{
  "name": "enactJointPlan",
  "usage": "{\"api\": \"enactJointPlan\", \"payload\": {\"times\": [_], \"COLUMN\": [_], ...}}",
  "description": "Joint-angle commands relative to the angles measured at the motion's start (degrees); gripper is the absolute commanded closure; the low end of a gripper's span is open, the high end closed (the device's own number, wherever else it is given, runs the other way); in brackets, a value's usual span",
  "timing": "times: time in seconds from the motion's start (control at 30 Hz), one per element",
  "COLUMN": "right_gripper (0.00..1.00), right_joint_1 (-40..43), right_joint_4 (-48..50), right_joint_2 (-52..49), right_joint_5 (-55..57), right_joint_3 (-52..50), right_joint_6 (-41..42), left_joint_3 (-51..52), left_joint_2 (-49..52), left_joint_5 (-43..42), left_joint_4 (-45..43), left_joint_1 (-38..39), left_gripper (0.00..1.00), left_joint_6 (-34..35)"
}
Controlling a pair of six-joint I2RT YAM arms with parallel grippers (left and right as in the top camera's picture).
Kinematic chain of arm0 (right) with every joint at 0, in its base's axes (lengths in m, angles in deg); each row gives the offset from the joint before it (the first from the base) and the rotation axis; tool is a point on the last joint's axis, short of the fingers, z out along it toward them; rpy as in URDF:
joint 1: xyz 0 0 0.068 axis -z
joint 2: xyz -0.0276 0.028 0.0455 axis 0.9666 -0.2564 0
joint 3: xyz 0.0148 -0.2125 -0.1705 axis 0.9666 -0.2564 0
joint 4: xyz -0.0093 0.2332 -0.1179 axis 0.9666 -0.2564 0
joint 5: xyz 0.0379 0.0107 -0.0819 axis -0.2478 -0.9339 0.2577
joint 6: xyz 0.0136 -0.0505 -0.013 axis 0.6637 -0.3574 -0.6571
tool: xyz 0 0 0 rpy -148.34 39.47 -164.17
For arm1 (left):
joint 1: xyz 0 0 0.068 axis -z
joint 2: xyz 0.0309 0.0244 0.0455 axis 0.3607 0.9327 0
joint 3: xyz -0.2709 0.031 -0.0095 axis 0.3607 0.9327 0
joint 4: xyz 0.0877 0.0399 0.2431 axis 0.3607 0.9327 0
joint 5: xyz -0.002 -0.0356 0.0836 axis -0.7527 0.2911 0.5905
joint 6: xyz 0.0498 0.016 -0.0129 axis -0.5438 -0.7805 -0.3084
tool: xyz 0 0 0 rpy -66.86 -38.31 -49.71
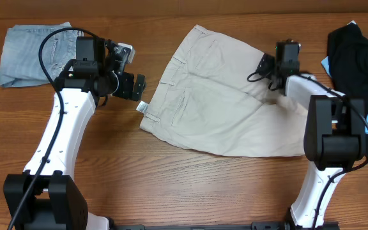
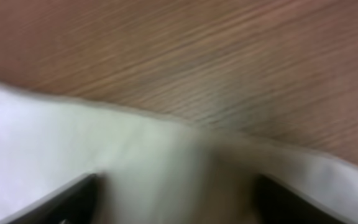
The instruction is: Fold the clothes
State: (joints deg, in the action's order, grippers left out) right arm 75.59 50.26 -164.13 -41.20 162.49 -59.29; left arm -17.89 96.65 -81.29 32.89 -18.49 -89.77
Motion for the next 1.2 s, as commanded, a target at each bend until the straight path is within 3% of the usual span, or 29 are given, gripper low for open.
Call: {"api": "enactJointPlan", "payload": {"times": [0.0, 0.2, 0.37, 0.5, 0.7, 0.93, 1.17], "right_gripper": [0.00, 0.00, 0.00, 0.00, 0.00, 0.00, 0.00], "right_joint_1": [0.59, 0.59, 0.59, 0.59, -0.11, -0.11, -0.11], "right_joint_4": [-10.25, -37.44, -51.06, -65.57, -80.32, -82.73, -69.66], "right_joint_2": [0.74, 10.51, 20.76, 30.91, 41.48, 51.52, 59.78], "right_joint_5": [-5.57, -12.85, -16.55, -9.81, -1.95, -2.99, -3.48], "right_joint_3": [9.03, 24.48, 29.33, 29.49, 28.39, 14.12, -9.77], "right_joint_6": [-1.95, -0.02, -3.54, 3.85, 10.86, 16.76, 24.13], "left_joint_3": [-3.04, -13.18, -22.75, -28.55, -28.79, -18.95, 2.99], "left_joint_2": [0.50, 0.50, 0.31, -1.05, -4.24, -4.35, -4.33], "left_joint_5": [2.80, 2.80, 2.78, 5.55, 11.39, 4.44, 4.50], "left_joint_4": [1.07, 11.56, 21.90, 32.15, 41.79, 40.30, 21.68], "left_joint_1": [0.37, 0.37, 0.37, 0.37, 0.37, 0.50, 0.48], "left_gripper": [0.00, 0.00, 0.00, 0.00, 0.00, 0.00, 0.00], "left_joint_6": [-0.79, -0.42, 1.62, 7.26, 13.79, 15.82, 22.47]}}
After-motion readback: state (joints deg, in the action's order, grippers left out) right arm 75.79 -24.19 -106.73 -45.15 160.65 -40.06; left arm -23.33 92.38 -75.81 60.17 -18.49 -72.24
